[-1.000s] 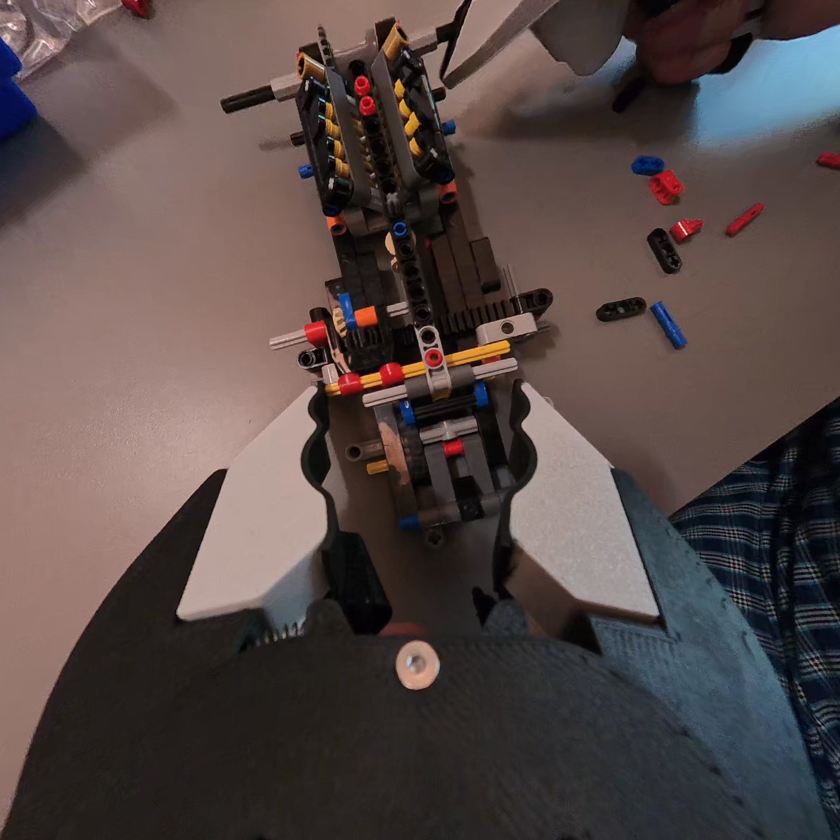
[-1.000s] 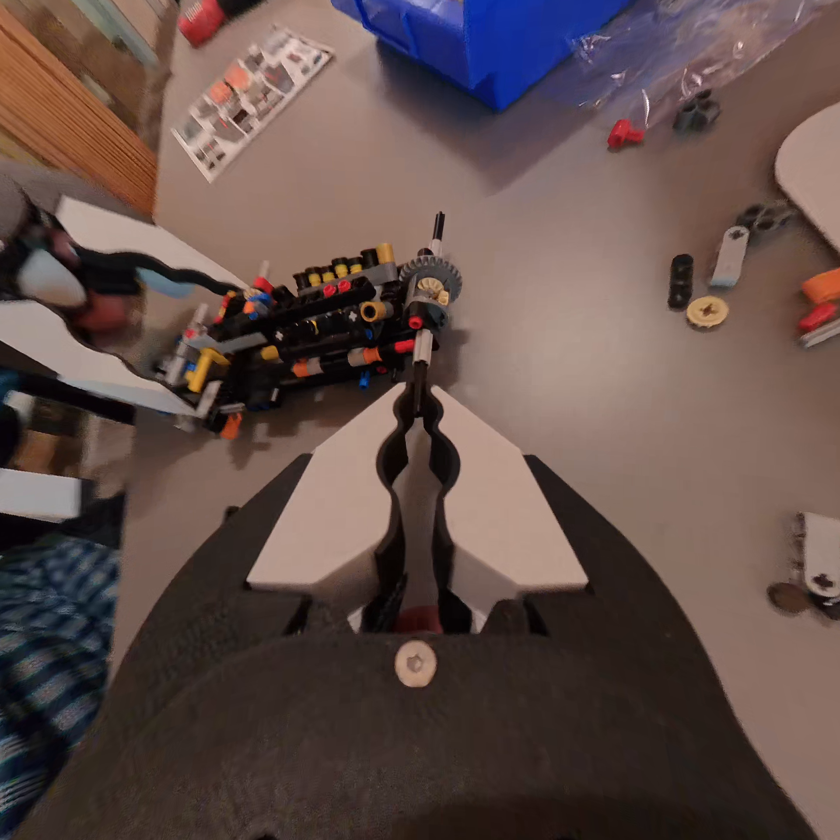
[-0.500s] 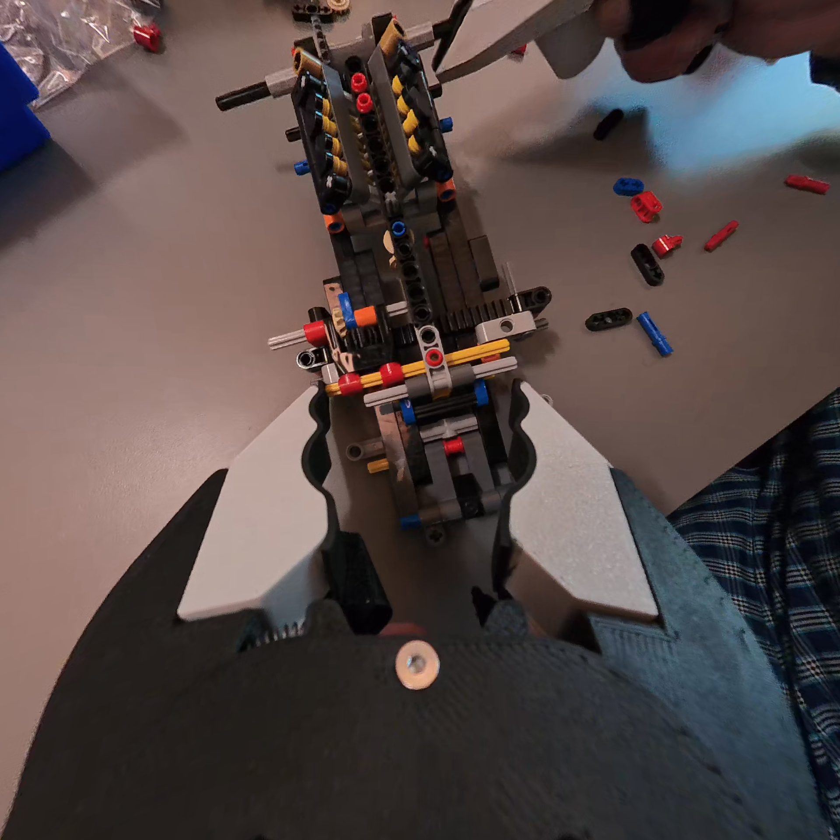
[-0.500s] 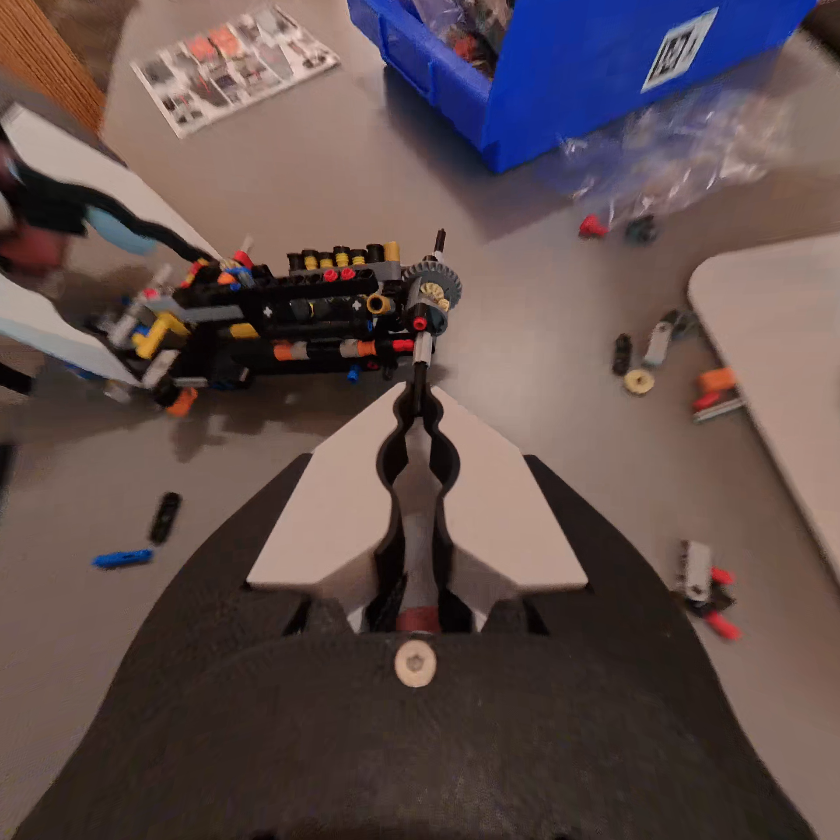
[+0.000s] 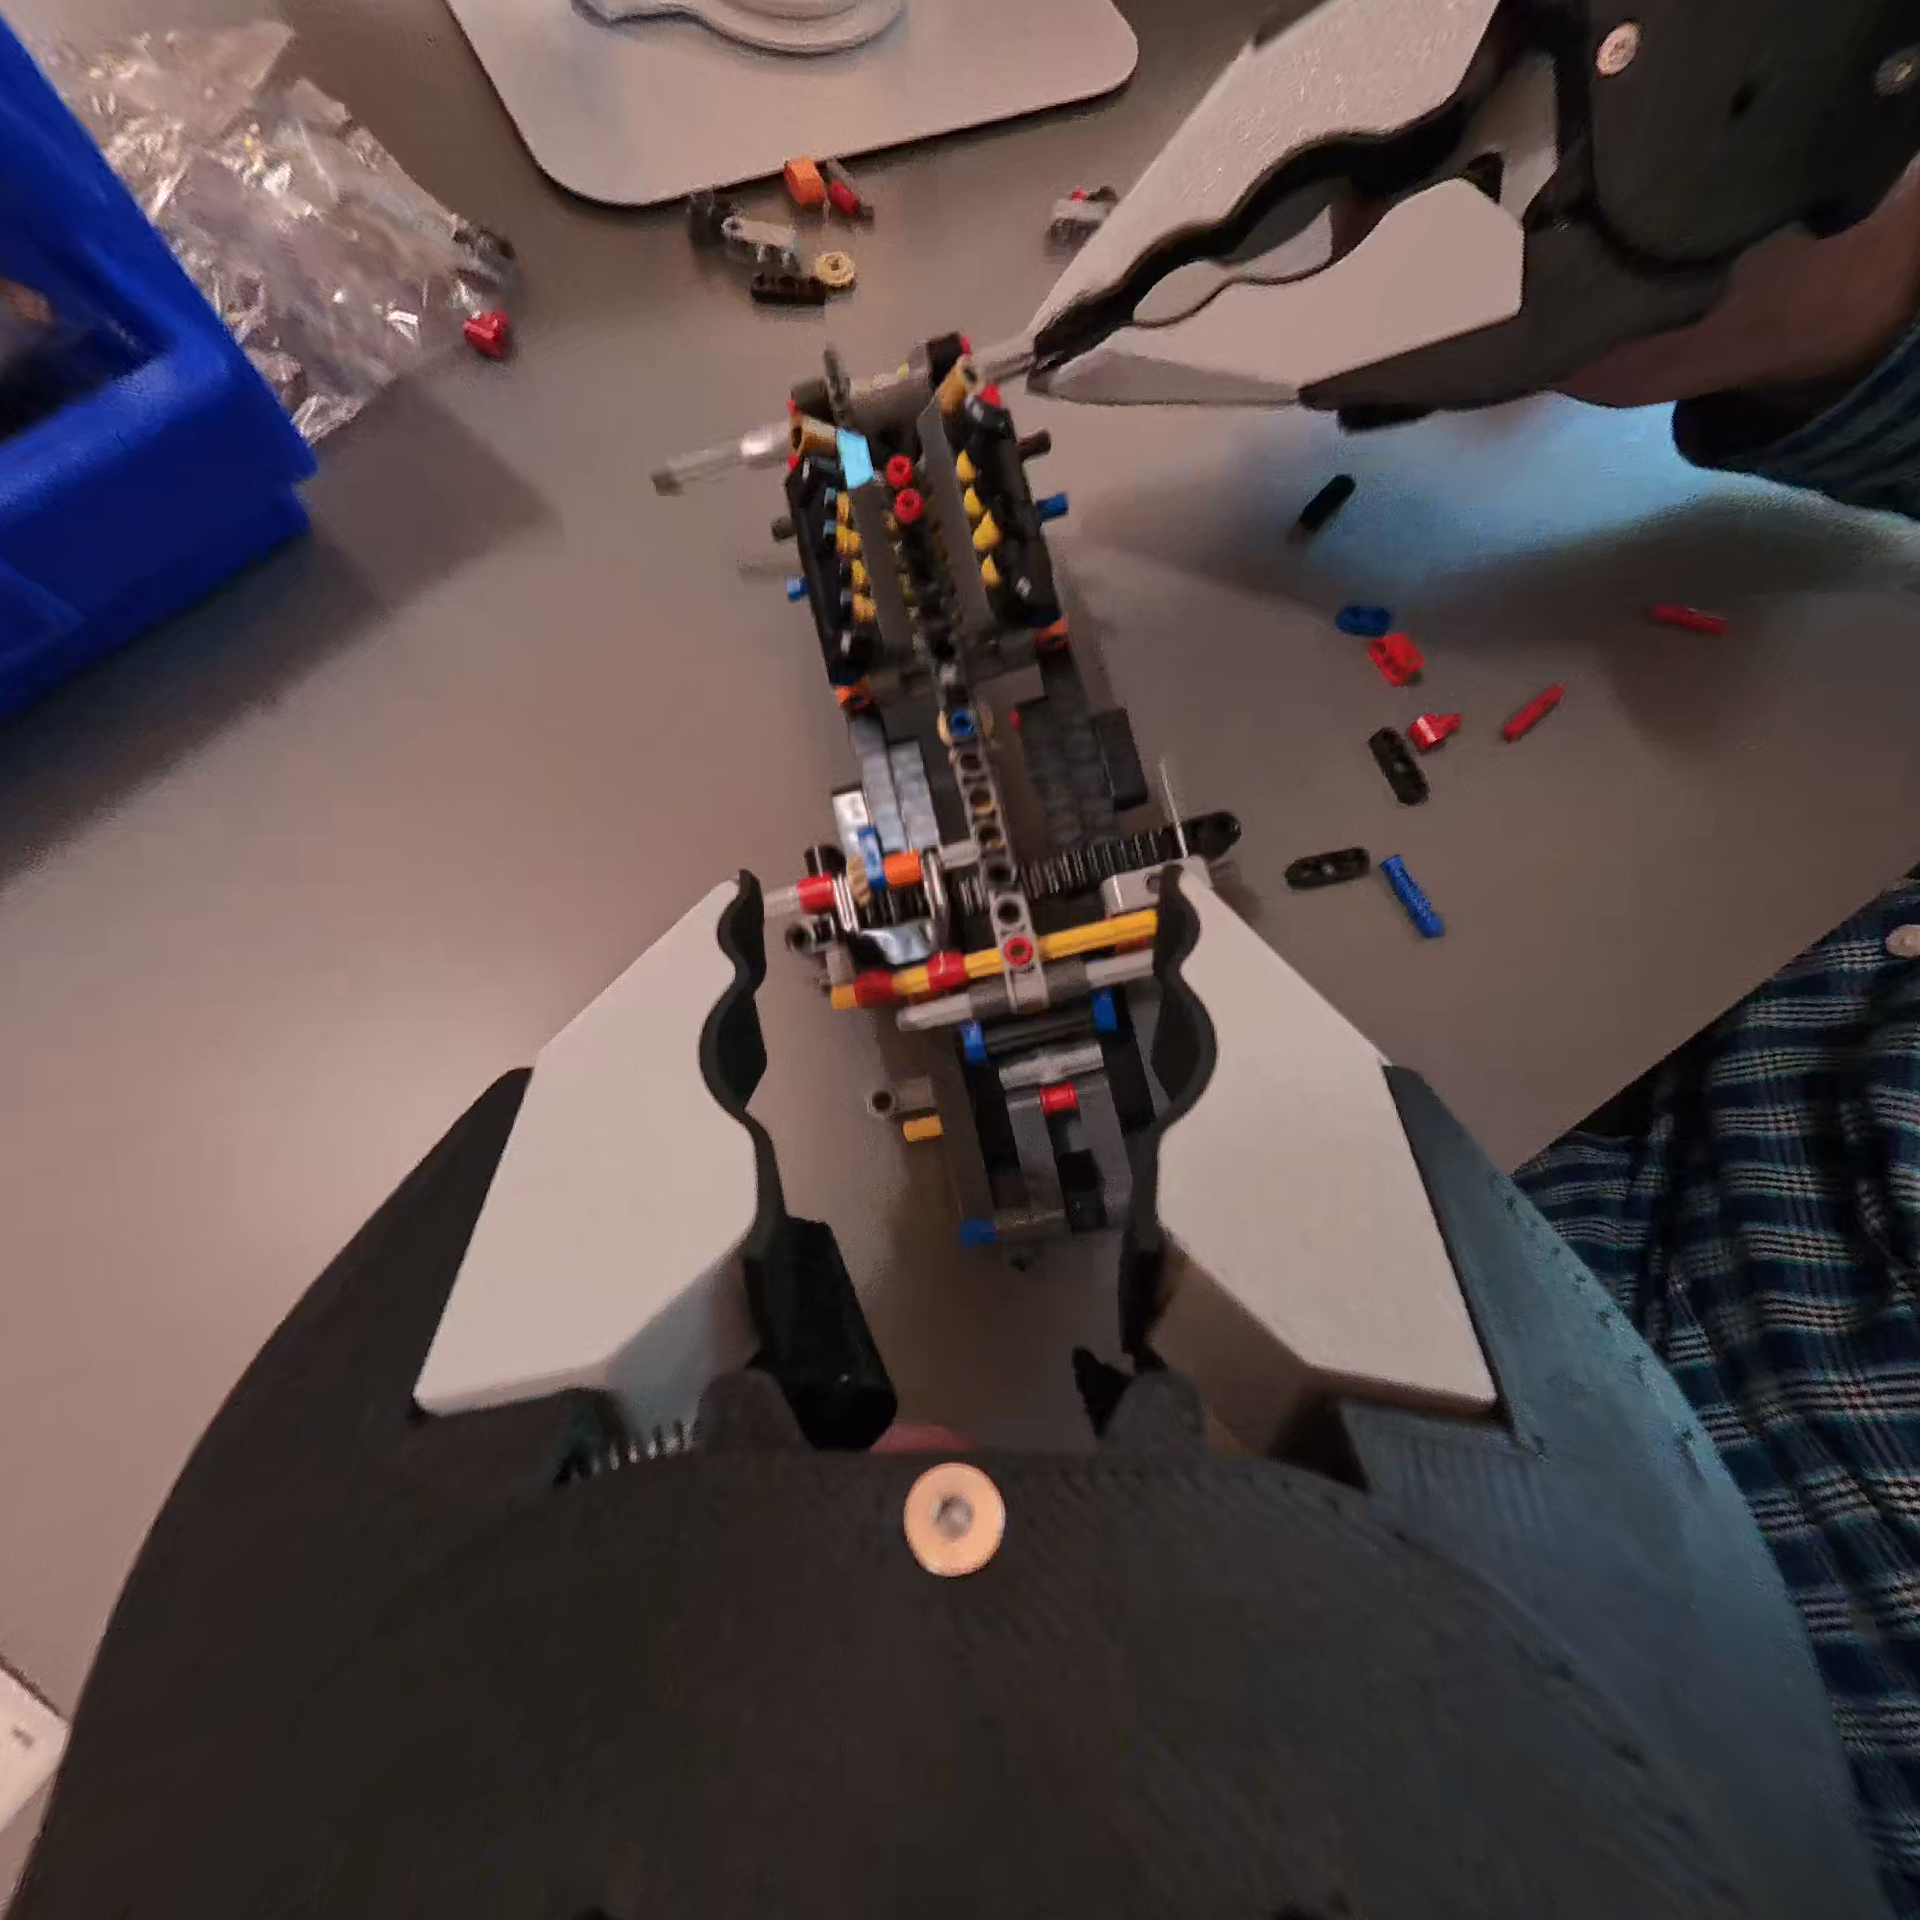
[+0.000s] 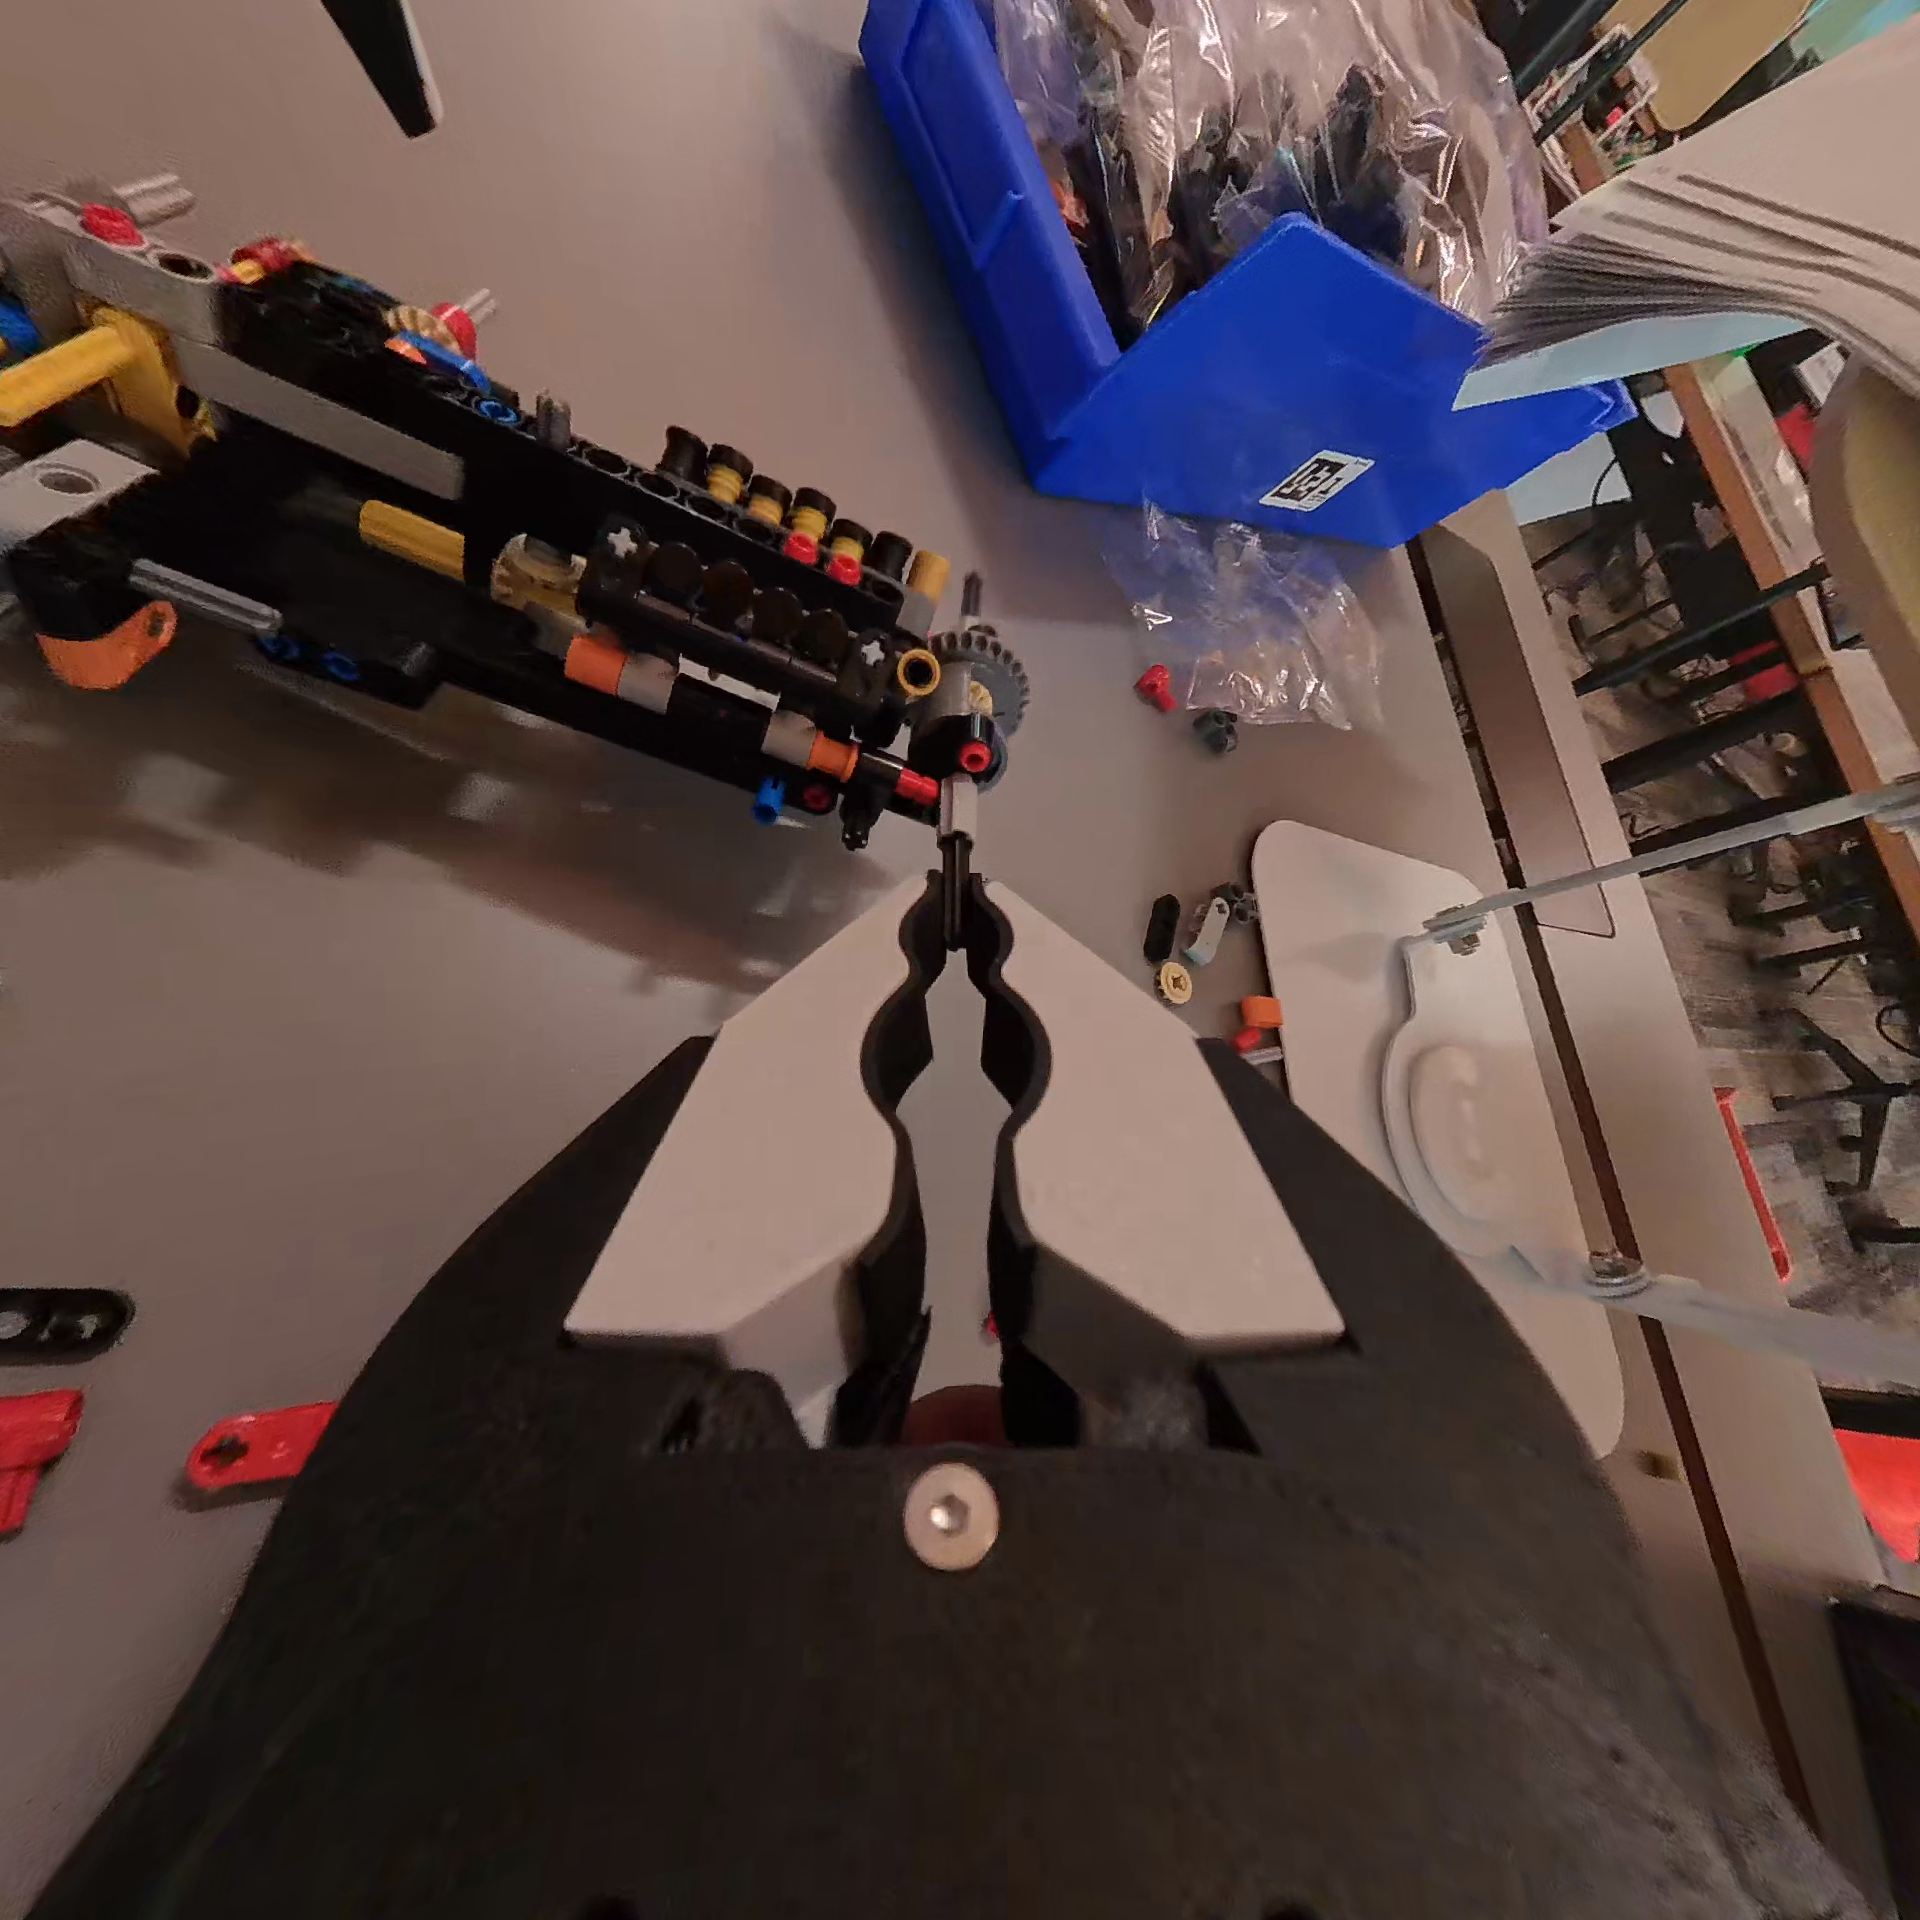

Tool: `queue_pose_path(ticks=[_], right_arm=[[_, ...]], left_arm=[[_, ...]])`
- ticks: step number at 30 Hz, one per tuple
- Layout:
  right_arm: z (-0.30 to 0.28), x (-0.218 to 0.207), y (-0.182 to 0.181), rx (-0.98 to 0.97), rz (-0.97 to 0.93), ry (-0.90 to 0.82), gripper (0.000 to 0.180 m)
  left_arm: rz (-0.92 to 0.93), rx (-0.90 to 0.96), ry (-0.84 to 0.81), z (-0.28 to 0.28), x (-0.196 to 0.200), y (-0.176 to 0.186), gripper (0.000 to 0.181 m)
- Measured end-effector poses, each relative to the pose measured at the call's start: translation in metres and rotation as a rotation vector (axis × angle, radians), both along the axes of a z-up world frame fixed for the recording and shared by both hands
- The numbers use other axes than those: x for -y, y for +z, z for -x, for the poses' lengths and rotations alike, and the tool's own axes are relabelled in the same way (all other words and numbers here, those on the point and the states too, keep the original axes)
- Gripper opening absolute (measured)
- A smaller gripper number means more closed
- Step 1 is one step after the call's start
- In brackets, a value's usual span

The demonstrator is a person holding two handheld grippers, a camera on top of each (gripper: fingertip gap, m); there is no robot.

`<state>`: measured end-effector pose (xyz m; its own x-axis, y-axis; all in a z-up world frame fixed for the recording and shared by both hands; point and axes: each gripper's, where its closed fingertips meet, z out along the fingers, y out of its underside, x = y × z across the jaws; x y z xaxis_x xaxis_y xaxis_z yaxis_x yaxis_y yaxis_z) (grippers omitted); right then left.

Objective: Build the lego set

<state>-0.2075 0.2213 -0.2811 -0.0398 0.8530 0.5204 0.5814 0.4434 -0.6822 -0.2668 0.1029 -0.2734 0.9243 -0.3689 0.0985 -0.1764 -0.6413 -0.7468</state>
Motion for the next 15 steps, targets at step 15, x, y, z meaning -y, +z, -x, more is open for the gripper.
queue_pose_path(ticks=[15], right_arm=[[0.0,0.004,0.014,-0.055,-0.093,0.01,0.0]], left_arm=[[0.112,-0.004,-0.011,-0.022,-0.031,-0.018,0.007]])
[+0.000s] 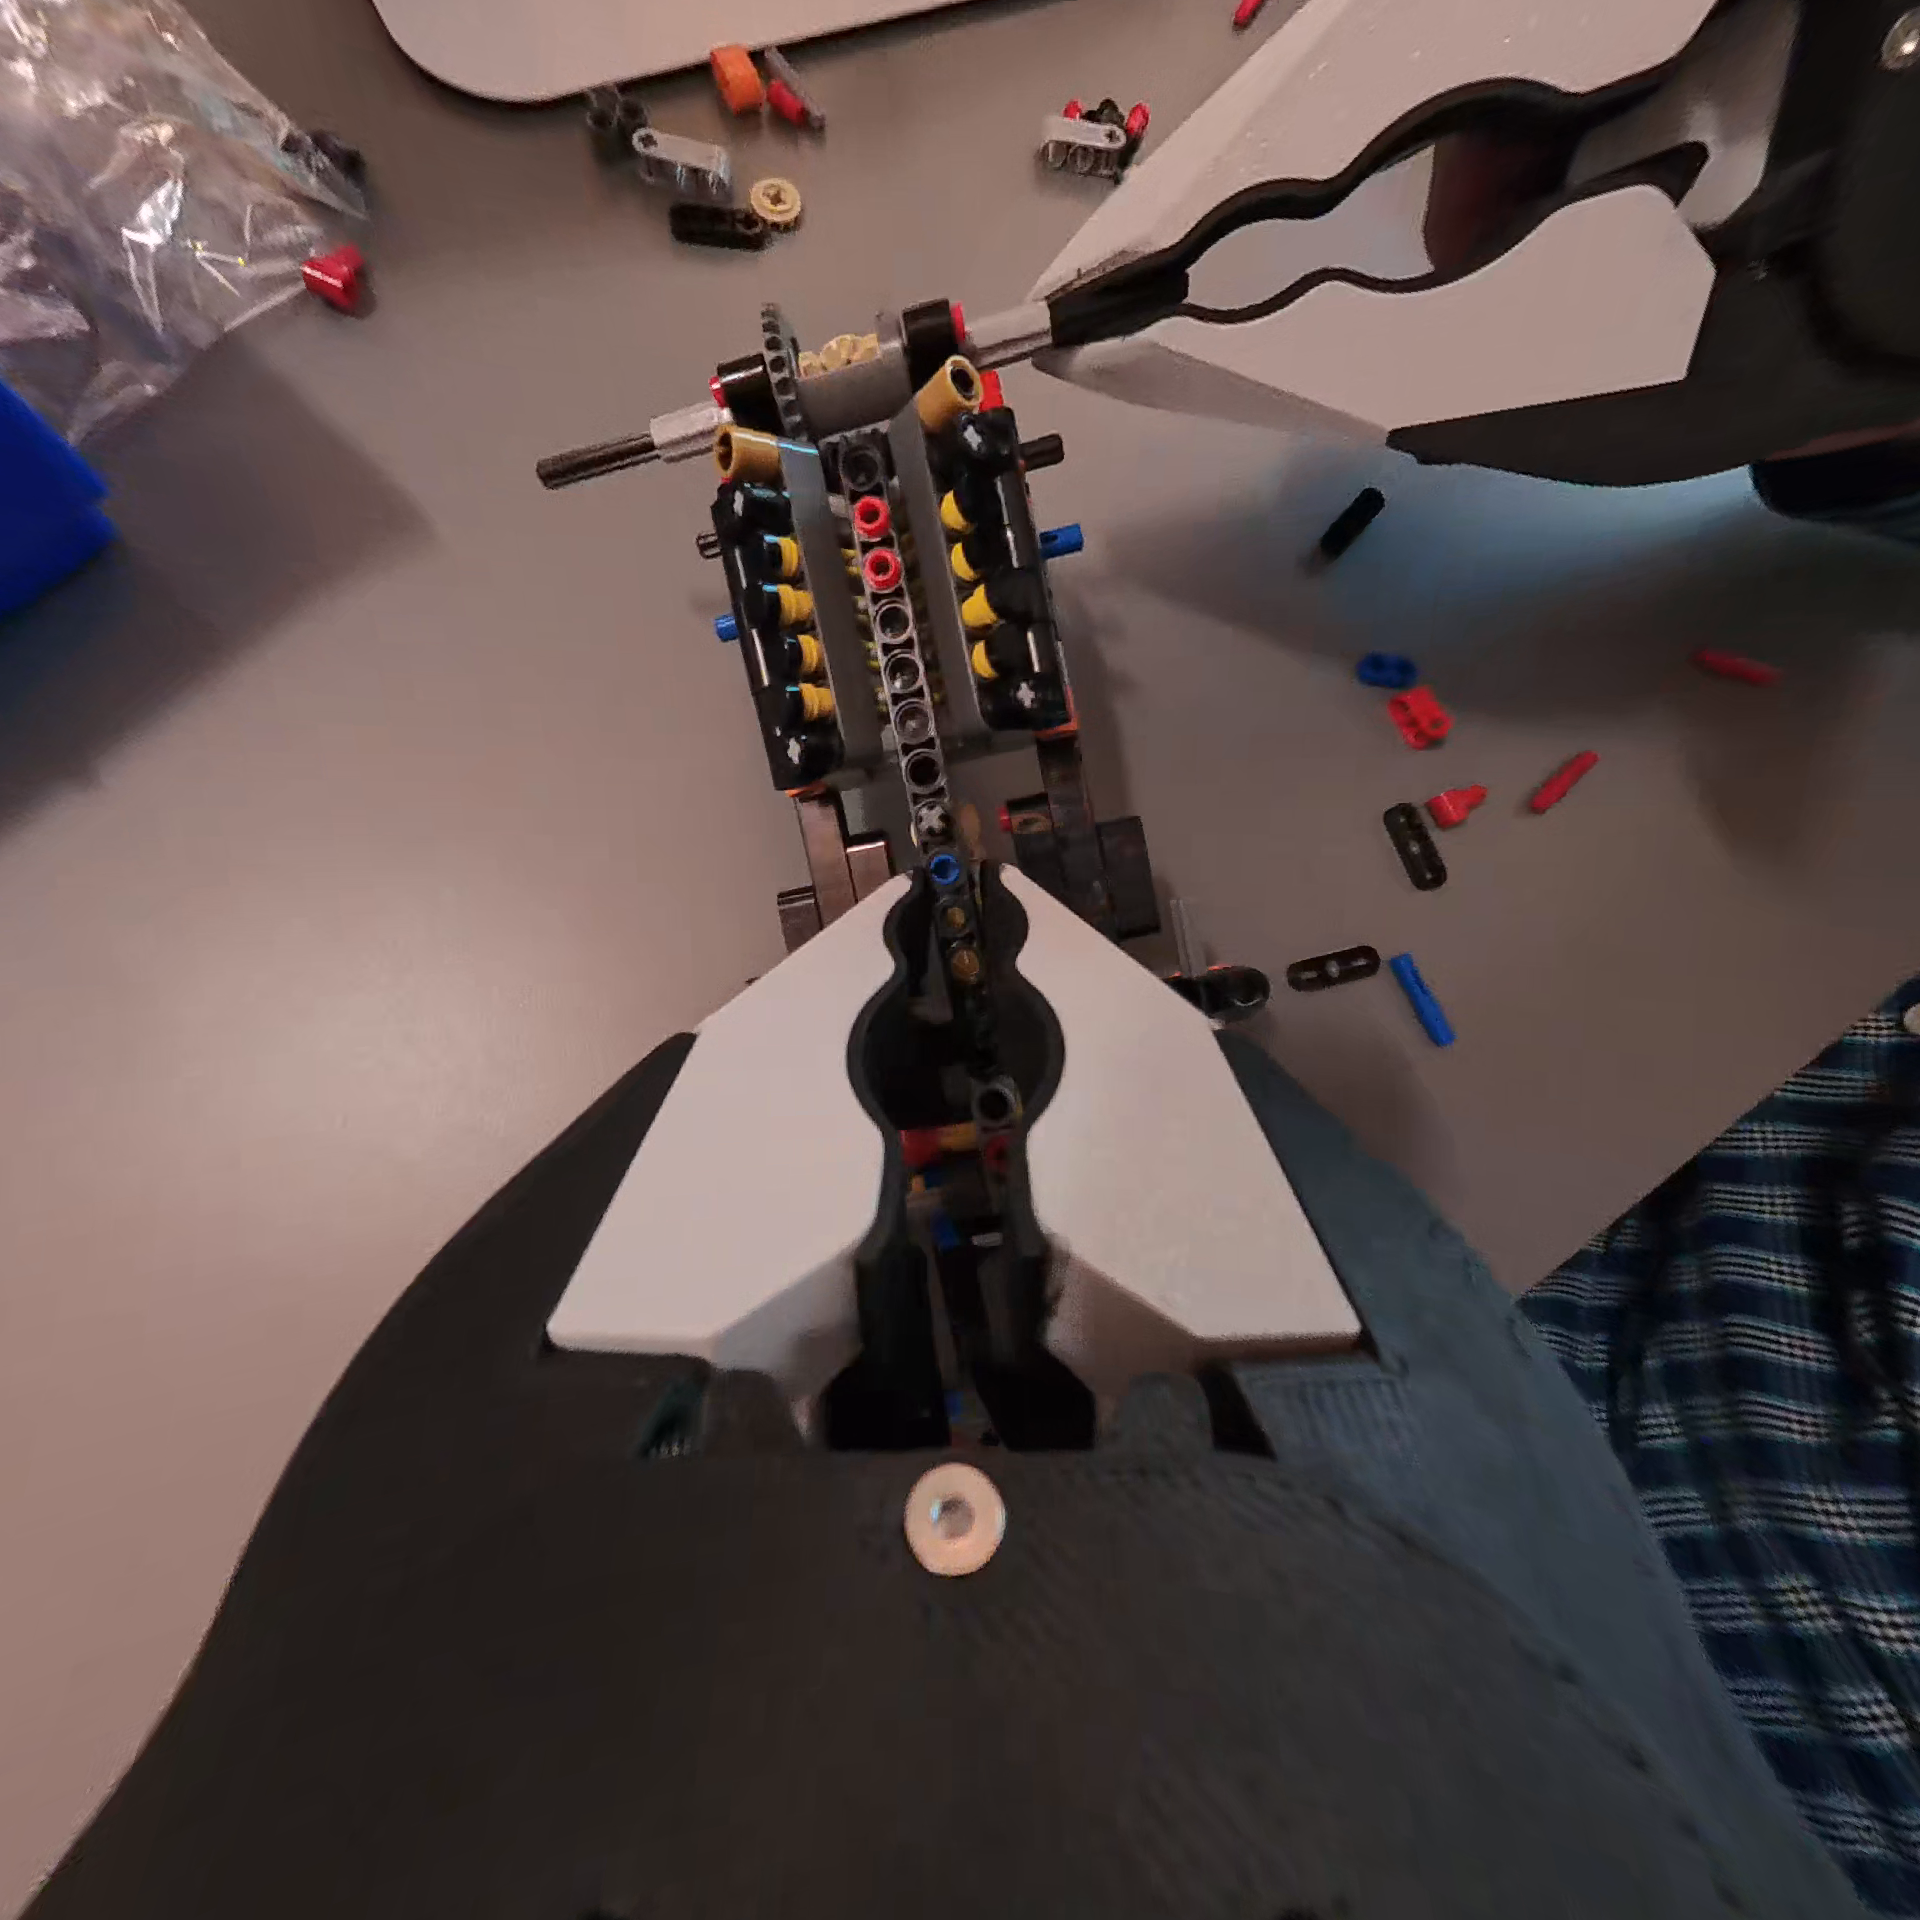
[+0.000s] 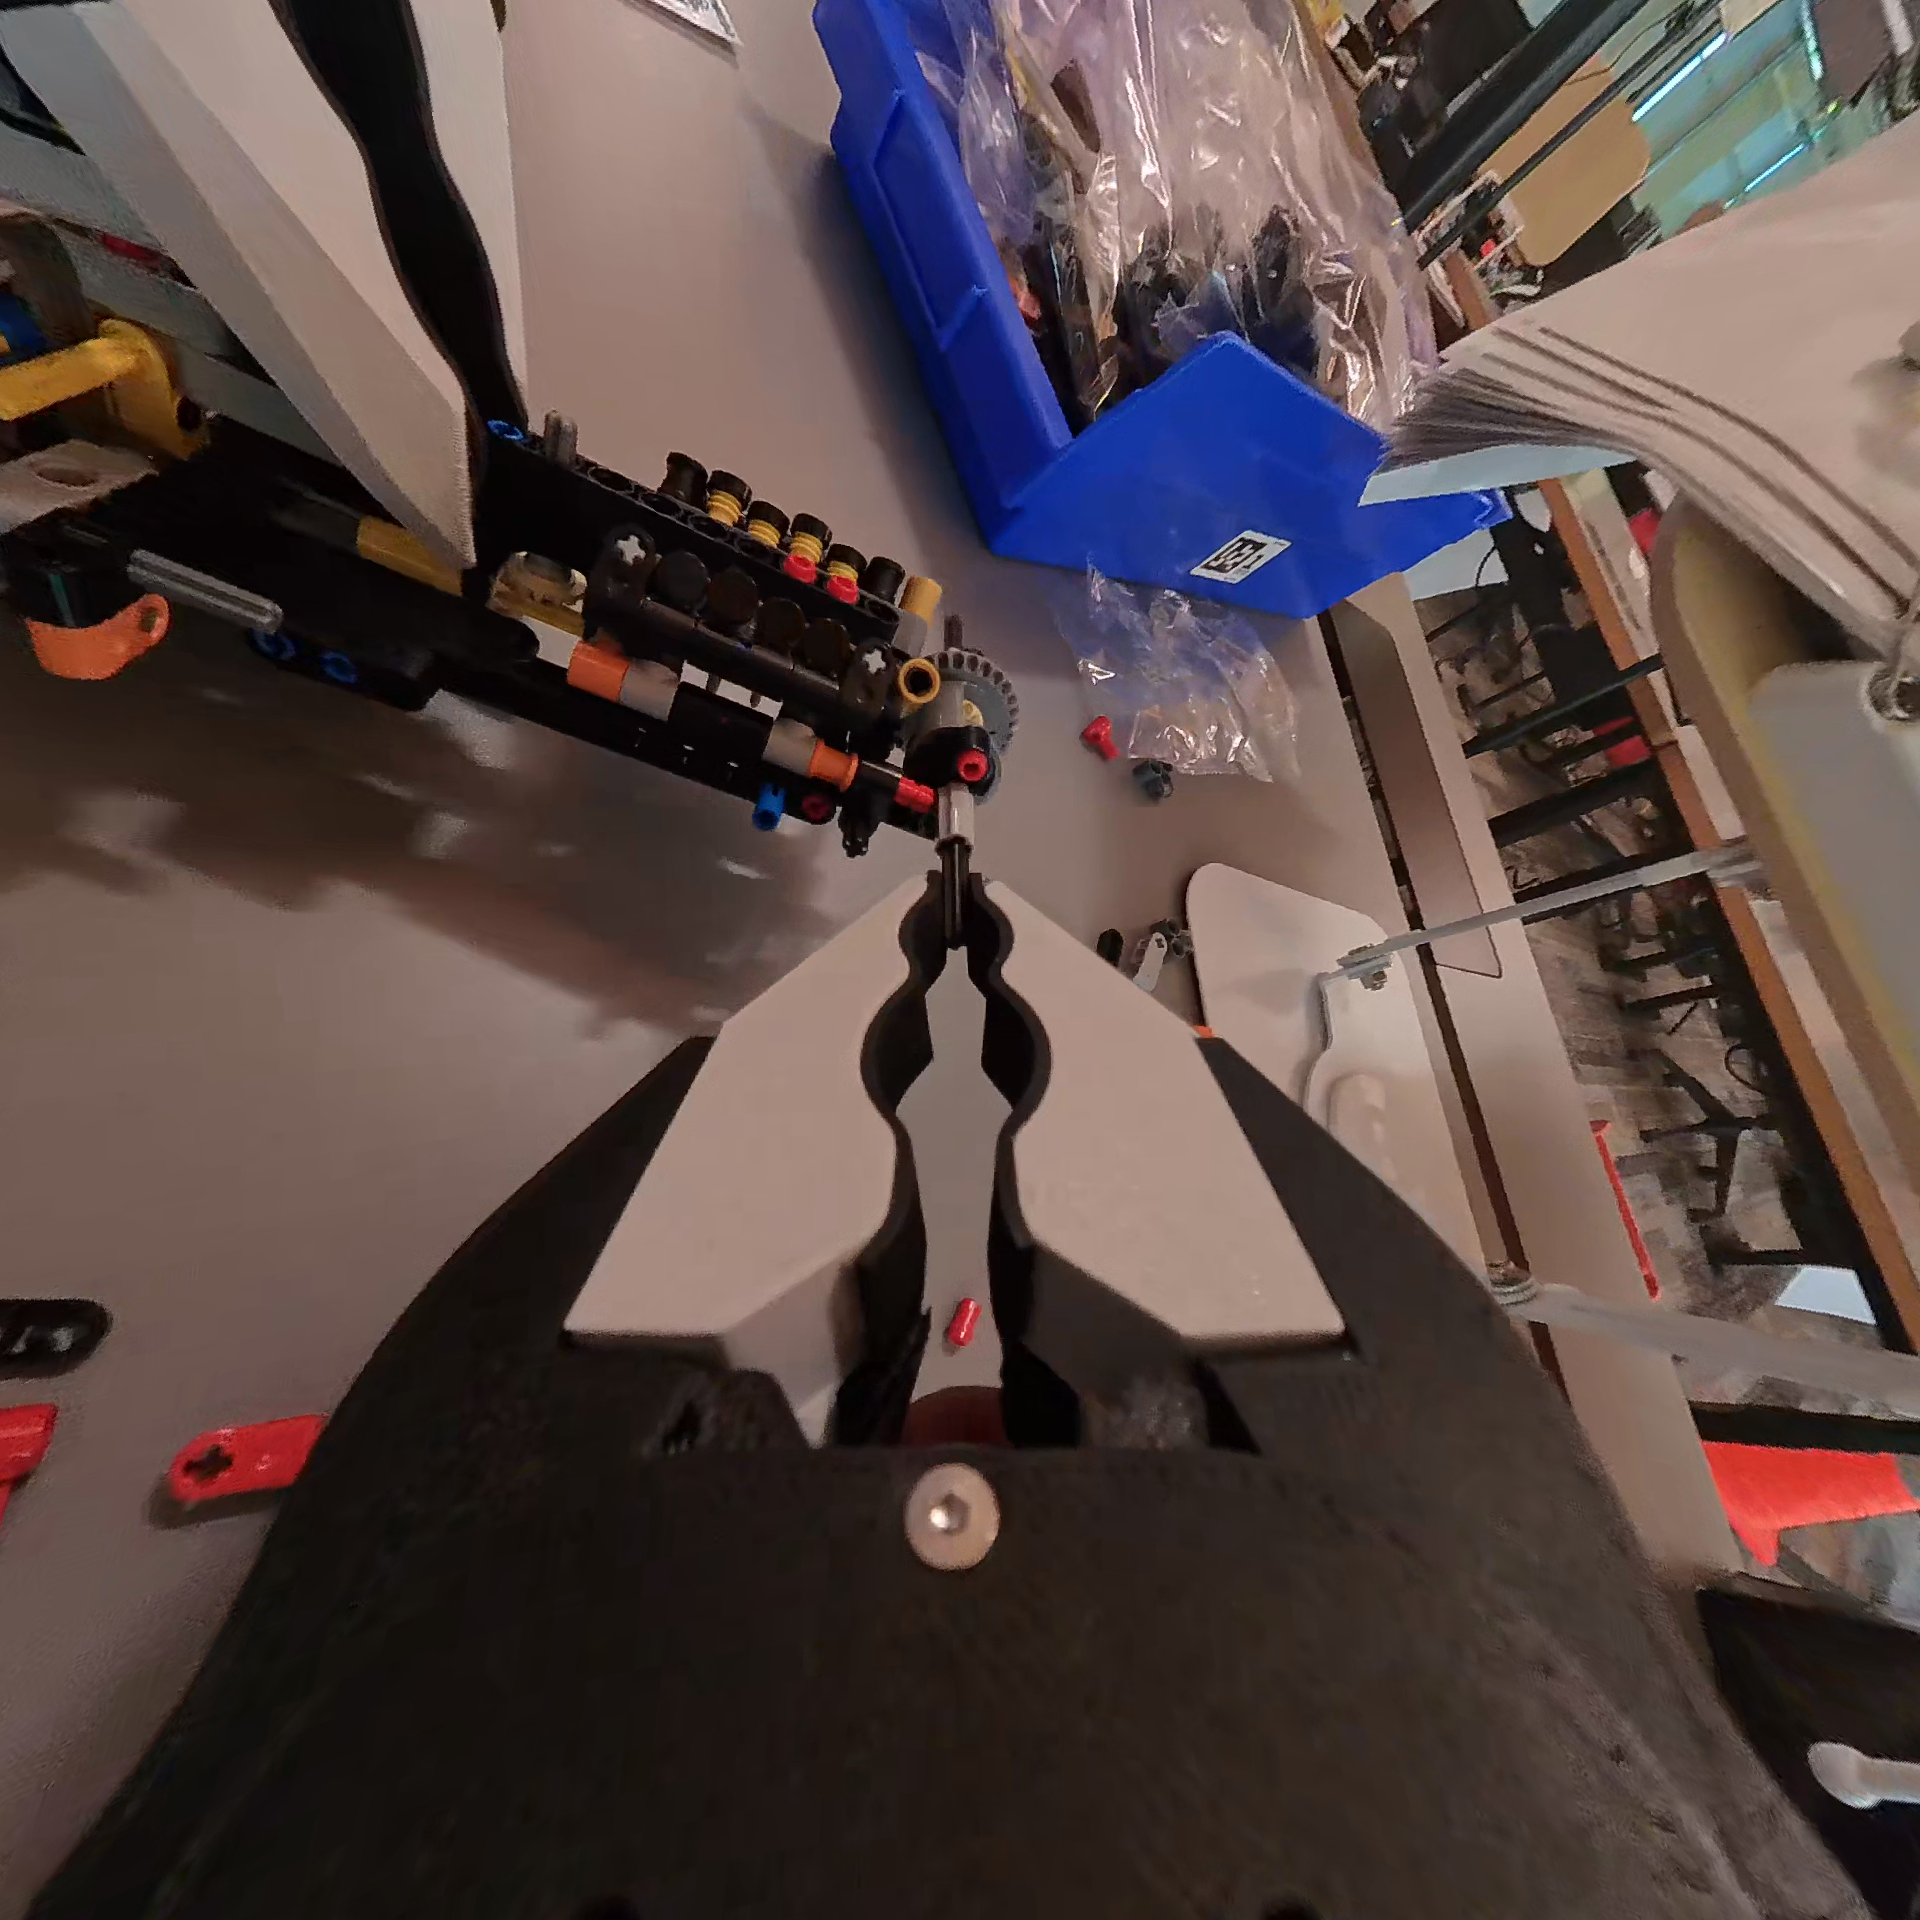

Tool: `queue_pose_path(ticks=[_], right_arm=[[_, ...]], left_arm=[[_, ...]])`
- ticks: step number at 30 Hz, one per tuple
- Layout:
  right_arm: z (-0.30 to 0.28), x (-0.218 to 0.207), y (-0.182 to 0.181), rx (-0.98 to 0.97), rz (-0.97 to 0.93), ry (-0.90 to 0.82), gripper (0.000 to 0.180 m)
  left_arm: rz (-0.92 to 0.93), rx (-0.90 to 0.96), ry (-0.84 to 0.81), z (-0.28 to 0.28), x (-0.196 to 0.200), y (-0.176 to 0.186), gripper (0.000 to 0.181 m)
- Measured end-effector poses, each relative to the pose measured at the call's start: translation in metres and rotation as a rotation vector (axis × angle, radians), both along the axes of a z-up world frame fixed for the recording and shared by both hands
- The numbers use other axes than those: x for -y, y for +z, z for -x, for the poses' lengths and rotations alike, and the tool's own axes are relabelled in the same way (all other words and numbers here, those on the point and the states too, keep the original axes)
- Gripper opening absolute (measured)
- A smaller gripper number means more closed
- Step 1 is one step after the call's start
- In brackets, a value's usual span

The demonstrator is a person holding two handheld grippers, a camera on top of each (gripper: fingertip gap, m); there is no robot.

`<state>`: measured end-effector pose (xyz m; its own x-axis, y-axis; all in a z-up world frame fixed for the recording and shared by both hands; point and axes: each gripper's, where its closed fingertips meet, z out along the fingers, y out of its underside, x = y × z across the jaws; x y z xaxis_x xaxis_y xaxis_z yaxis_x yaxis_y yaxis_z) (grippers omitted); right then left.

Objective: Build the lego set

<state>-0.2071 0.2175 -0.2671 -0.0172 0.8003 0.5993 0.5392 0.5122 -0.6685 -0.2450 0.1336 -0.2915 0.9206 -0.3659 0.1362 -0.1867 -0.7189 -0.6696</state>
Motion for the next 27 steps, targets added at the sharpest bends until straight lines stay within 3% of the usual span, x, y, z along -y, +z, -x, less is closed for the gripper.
queue_pose_path(ticks=[5,8,11,16,22,24,27], right_arm=[[0.0,-0.001,0.012,-0.052,-0.075,0.014,0.0],[-0.002,-0.003,0.016,-0.041,-0.143,0.016,0.02],[-0.006,-0.001,0.024,-0.038,-0.193,0.031,0.023],[-0.011,-0.004,0.03,-0.001,-0.22,0.017,0.021],[-0.014,-0.009,0.043,-0.023,-0.406,-0.033,0.005],[-0.015,-0.011,0.044,-0.043,-0.368,-0.041,0.004],[-0.015,-0.012,0.047,-0.093,-0.166,-0.05,0.003]], left_arm=[[-0.078,-0.085,0.026,0.003,-0.005,0.008,0.005],[-0.112,-0.13,0.019,0.001,-0.006,0.014,0.005],[-0.134,-0.17,0.009,-0.002,-0.008,0.017,0.005],[-0.187,-0.23,0.002,-0.004,-0.013,0.026,0.005],[-0.245,-0.335,0.003,-0.007,-0.02,0.038,0.005],[-0.257,-0.349,0.001,-0.009,-0.021,0.038,0.005],[-0.291,-0.371,0.004,-0.012,-0.023,0.04,0.006]])
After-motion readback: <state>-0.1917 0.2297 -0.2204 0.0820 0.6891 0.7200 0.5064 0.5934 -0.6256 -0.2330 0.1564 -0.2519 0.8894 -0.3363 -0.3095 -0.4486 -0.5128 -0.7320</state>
